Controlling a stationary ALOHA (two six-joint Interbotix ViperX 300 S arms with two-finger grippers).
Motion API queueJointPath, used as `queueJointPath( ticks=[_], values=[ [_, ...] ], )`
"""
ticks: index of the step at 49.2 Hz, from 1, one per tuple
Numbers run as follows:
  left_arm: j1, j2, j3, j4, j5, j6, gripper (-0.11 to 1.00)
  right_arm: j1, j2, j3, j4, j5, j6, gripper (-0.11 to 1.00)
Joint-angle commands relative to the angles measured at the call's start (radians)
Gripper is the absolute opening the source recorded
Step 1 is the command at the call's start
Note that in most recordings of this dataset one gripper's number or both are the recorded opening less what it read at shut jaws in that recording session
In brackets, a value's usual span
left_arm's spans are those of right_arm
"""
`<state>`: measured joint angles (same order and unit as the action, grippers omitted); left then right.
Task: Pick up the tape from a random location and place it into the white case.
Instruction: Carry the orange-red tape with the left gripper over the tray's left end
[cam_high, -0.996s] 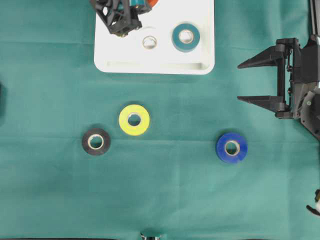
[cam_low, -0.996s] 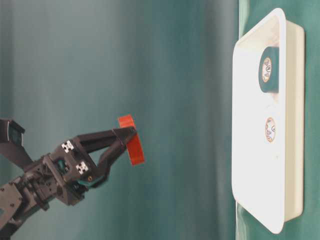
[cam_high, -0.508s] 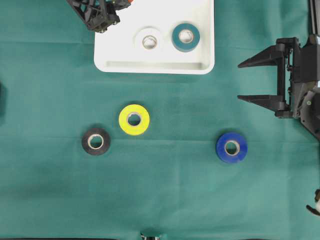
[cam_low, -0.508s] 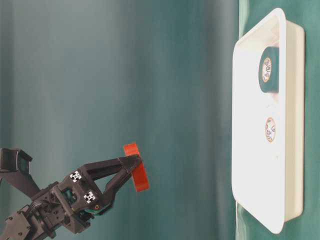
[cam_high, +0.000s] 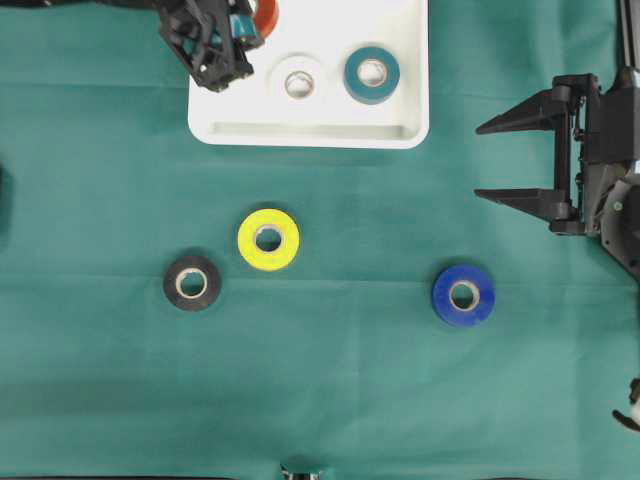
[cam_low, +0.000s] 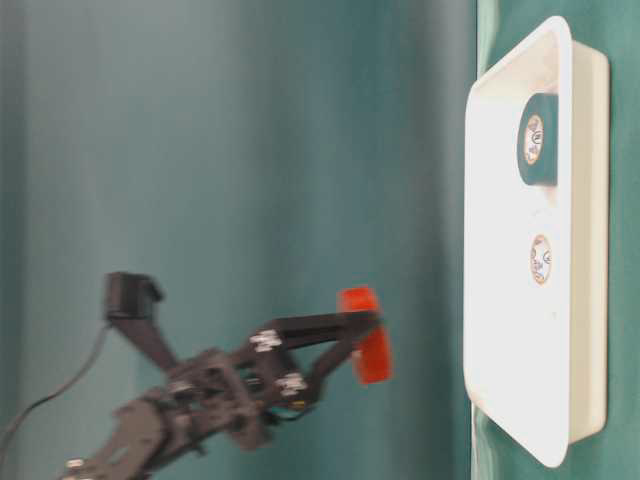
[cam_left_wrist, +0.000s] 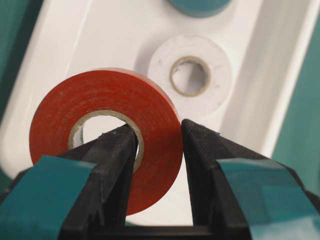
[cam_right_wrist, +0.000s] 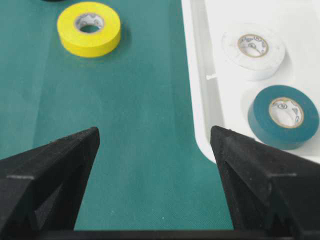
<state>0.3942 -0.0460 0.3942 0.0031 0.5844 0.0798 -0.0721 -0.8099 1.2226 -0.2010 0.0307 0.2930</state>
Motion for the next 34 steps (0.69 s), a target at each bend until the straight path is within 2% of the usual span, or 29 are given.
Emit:
queueJointPath(
  ticks=[1, 6, 15, 34],
  values=[
    [0.011, 0.008, 0.014, -0.002, -0.067, -0.003, 0.26, -0.003, 0.005, -0.028, -0.002, -0.005, -0.002, 0.85],
    [0.014, 0.046, 0.054, -0.003, -0.143, -0.005, 0.26, -0.003, 0.005, -0.026, -0.002, -0.005, -0.002, 0.85],
    [0.015, 0.107, 0.084, -0.005, -0.206, -0.008, 0.26, -0.003, 0.005, -0.028, -0.008, -0.008, -0.002, 0.85],
    [0.017, 0.160, 0.081, -0.005, -0.207, -0.003, 0.26, -0.008, 0.005, -0.029, -0.008, -0.008, -0.002, 0.85]
  ],
)
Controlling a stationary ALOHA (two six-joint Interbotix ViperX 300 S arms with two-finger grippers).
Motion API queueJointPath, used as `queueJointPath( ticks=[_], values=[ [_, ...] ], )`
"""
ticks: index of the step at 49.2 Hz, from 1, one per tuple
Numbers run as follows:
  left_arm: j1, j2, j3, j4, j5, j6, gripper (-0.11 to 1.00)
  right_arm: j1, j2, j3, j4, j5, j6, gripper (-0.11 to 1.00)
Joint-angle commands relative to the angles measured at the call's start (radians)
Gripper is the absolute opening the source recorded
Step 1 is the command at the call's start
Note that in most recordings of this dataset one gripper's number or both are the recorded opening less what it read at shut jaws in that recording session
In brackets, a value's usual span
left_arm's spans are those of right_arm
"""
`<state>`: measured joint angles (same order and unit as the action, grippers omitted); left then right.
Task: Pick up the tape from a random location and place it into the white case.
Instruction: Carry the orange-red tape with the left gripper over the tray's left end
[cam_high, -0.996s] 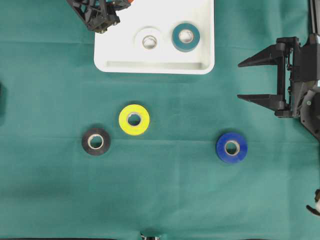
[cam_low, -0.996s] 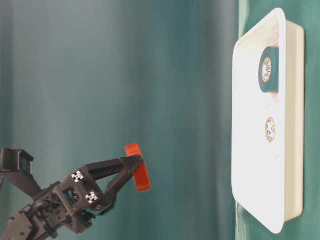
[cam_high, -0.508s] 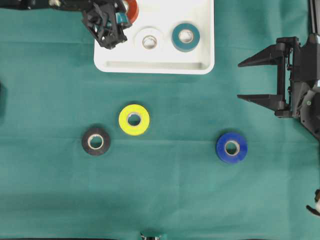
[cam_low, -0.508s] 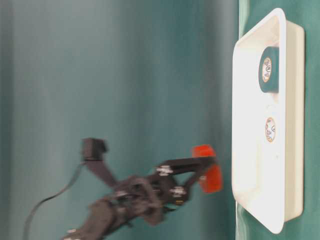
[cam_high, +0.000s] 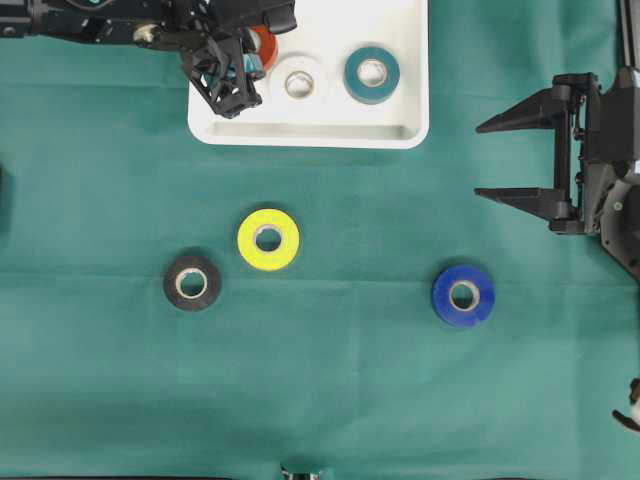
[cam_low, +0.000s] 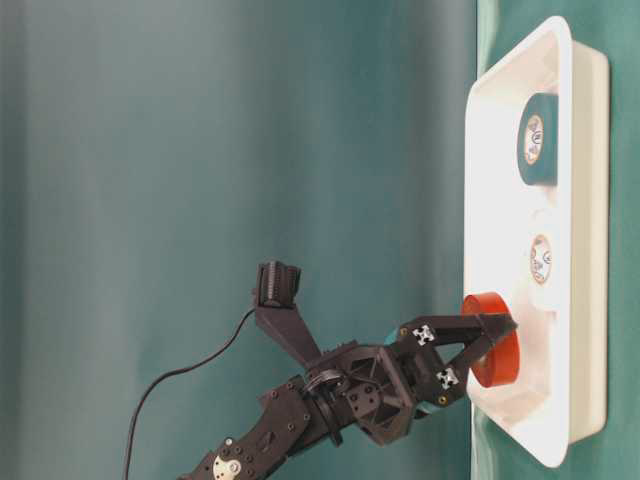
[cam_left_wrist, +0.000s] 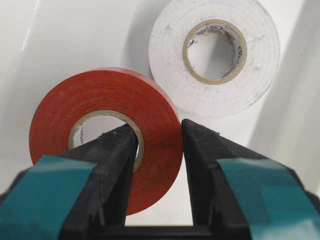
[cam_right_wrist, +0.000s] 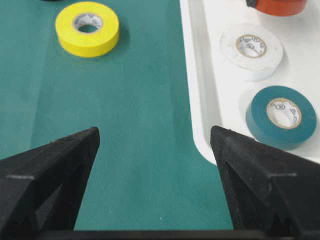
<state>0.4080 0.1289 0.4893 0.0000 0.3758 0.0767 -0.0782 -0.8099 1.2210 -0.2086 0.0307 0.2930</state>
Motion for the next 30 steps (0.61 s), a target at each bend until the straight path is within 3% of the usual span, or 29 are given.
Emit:
queueJointPath(
  ticks=[1, 12, 23, 26, 30],
  values=[
    [0.002, -0.015, -0.012, -0.002, 0.003, -0.002, 0.26, -0.002, 0.005, -0.029, 0.000, -0.006, -0.002, 0.85],
    [0.002, -0.015, -0.020, -0.005, -0.008, -0.008, 0.27, -0.002, 0.005, -0.028, 0.000, -0.008, -0.002, 0.85],
    [0.002, -0.015, -0.020, -0.005, -0.032, -0.003, 0.88, -0.002, 0.005, -0.028, -0.002, -0.005, -0.002, 0.85],
    [0.002, -0.015, -0.018, -0.005, -0.037, 0.000, 0.97, -0.002, 0.005, -0.029, -0.002, -0.005, -0.002, 0.85],
    [0.002, -0.017, -0.018, -0.005, -0.038, 0.002, 1.00, -0.002, 0.005, -0.028, 0.000, -0.005, -0.002, 0.85]
  ],
)
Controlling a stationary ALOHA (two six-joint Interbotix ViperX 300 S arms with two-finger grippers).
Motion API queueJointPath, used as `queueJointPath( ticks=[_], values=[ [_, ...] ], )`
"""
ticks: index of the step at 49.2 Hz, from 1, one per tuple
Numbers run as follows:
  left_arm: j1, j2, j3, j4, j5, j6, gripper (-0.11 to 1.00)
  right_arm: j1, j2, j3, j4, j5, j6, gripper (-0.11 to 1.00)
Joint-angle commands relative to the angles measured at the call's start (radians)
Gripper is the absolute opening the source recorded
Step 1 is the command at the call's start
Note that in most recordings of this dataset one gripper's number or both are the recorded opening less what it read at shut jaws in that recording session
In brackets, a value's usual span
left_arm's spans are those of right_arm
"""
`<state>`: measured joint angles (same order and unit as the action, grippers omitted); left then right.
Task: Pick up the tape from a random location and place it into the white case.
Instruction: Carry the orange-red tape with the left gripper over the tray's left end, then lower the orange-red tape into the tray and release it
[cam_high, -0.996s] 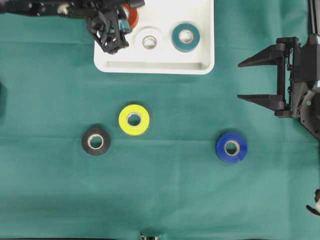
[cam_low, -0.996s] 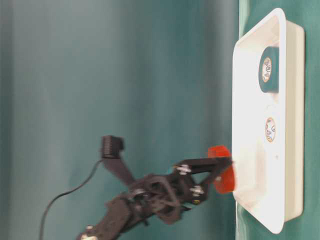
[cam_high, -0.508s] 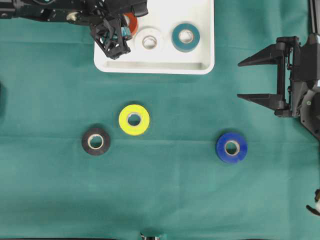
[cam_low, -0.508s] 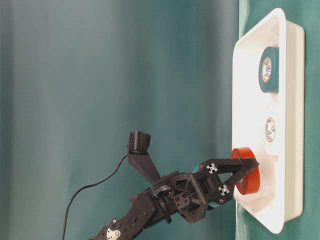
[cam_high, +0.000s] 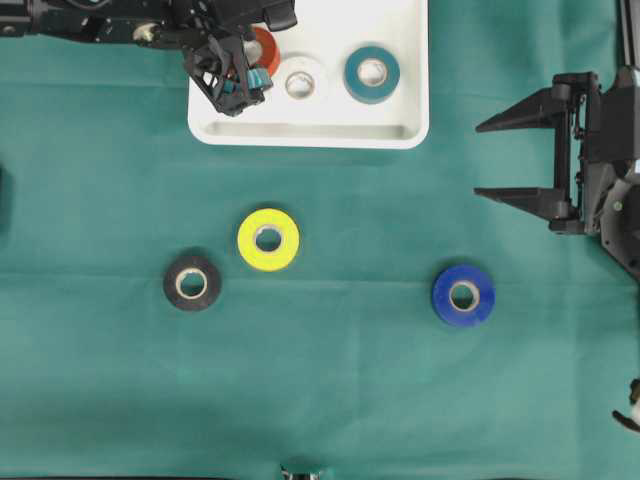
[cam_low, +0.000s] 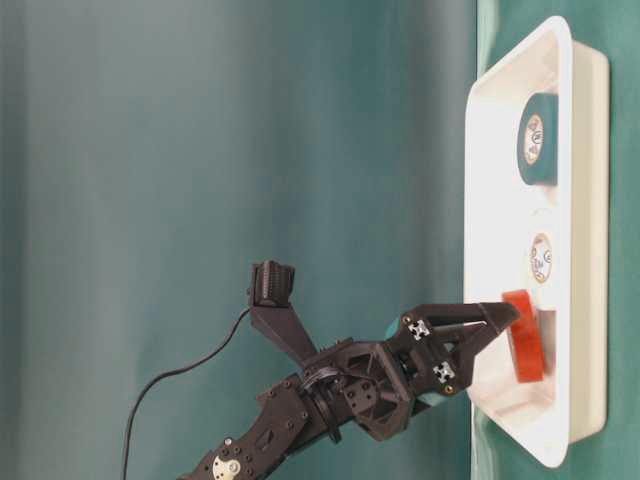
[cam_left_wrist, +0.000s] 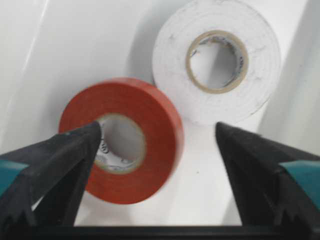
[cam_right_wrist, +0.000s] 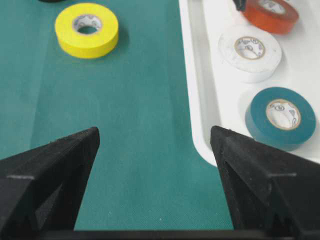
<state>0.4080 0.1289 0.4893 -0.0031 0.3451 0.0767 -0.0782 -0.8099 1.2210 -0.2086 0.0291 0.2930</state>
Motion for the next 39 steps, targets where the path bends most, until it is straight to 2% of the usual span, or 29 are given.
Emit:
queueJointPath(
  ticks=[1, 12, 21, 39],
  values=[
    [0.002, -0.017, -0.018, -0.002, -0.008, 0.002, 0.99, -0.002, 0.005, -0.028, -0.002, -0.003, -0.002, 0.85],
    [0.002, -0.035, -0.021, -0.002, -0.002, 0.000, 0.99, -0.002, 0.005, -0.028, -0.002, -0.003, -0.002, 0.85],
    [0.002, -0.110, -0.037, -0.002, 0.026, 0.000, 0.99, -0.002, 0.005, -0.029, -0.002, -0.002, -0.002, 0.85],
    [0.000, -0.216, -0.149, -0.002, 0.207, 0.002, 0.99, -0.002, 0.005, -0.032, 0.000, 0.009, -0.003, 0.85]
  ],
)
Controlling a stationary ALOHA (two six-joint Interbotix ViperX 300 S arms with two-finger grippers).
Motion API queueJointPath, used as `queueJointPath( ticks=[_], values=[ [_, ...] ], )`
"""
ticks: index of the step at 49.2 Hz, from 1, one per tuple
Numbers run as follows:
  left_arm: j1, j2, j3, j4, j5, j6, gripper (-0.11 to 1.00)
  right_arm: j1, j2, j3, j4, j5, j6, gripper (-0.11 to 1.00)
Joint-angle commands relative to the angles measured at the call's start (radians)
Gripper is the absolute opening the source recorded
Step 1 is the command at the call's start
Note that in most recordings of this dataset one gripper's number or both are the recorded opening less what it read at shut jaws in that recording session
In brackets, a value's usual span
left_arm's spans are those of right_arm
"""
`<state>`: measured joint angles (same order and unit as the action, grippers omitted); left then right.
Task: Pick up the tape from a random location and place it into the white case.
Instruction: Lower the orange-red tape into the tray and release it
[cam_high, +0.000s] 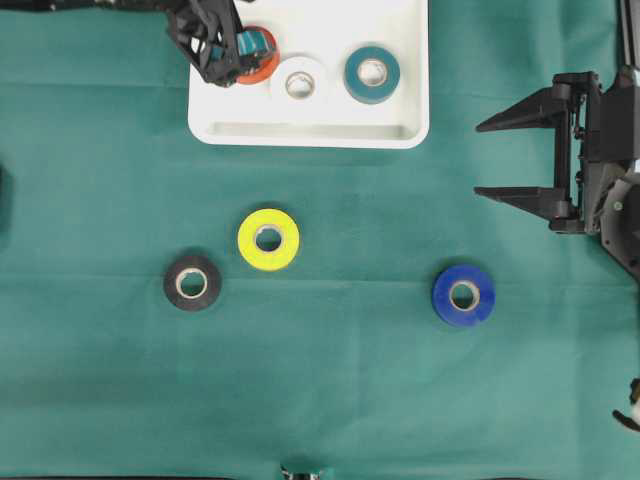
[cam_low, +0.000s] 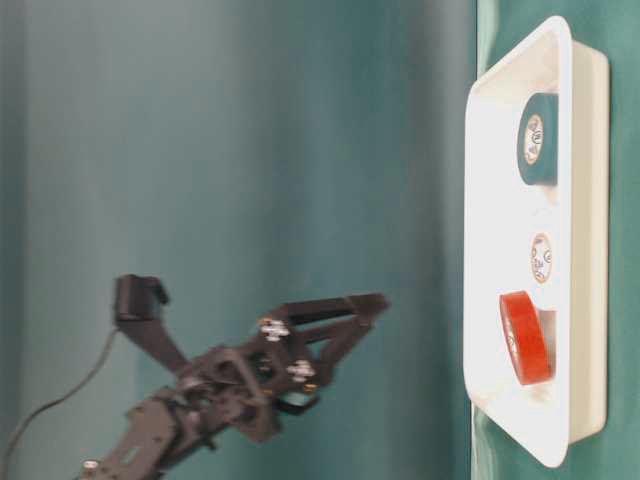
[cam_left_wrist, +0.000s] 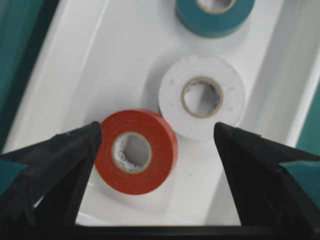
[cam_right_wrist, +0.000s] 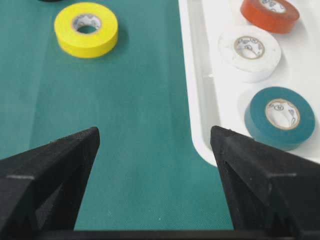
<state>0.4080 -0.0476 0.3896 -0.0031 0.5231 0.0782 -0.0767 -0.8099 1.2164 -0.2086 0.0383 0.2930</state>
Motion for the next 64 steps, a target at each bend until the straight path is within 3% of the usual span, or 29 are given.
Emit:
queueJointPath(
  ticks=[1, 23, 52, 64],
  values=[
    [0.000, -0.044, -0.060, -0.002, 0.041, 0.000, 0.99, -0.003, 0.005, -0.028, 0.000, 0.000, -0.003, 0.85],
    [-0.018, -0.086, -0.051, 0.000, 0.058, -0.003, 0.99, -0.003, 0.005, -0.034, -0.002, 0.000, -0.003, 0.85],
    [-0.341, -0.143, 0.043, 0.000, -0.040, -0.008, 0.99, -0.003, 0.005, -0.048, -0.002, 0.000, 0.000, 0.85],
    [-0.360, -0.161, 0.069, 0.000, -0.077, -0.006, 0.99, -0.003, 0.005, -0.051, -0.002, 0.000, 0.000, 0.85]
  ],
)
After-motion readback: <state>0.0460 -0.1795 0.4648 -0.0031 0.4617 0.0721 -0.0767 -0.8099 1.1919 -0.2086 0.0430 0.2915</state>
